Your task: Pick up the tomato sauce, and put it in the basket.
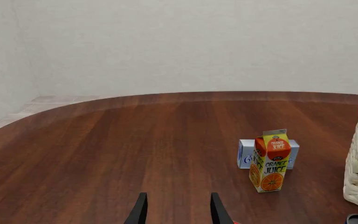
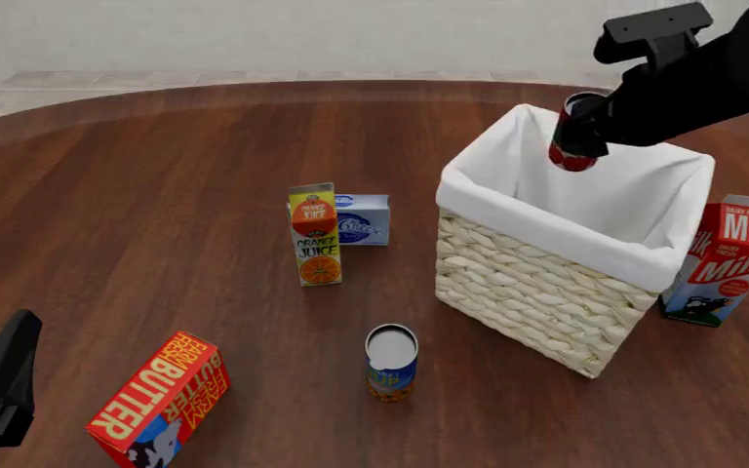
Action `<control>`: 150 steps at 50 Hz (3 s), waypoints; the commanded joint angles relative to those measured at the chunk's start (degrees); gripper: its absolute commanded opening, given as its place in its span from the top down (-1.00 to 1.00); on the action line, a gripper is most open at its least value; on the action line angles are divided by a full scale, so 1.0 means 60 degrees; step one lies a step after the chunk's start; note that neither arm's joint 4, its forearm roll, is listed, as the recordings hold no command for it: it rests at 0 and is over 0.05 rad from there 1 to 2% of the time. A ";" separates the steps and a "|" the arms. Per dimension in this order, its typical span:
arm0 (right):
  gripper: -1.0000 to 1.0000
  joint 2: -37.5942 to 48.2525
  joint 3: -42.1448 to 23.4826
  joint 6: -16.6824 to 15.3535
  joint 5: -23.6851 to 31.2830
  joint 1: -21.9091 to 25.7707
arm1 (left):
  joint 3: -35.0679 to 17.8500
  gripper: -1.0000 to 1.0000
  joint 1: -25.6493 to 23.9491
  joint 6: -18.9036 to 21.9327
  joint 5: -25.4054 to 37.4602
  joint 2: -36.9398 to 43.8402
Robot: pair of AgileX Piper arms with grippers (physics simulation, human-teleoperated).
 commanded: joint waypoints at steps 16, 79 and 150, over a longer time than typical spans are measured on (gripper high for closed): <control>1.00 0.0501 -0.0258 -0.0113 0.0470 -0.0474 | 0.0000 -1.00 -0.0001 0.0001 0.0000 0.0002; 1.00 0.1759 -0.0222 -0.0674 0.0419 -0.0475 | 0.0000 -1.00 -0.0001 0.0000 0.0000 0.0003; -1.00 0.1211 0.0312 -0.0482 0.0601 -0.0011 | 0.0000 -1.00 -0.0001 -0.0001 0.0000 0.0001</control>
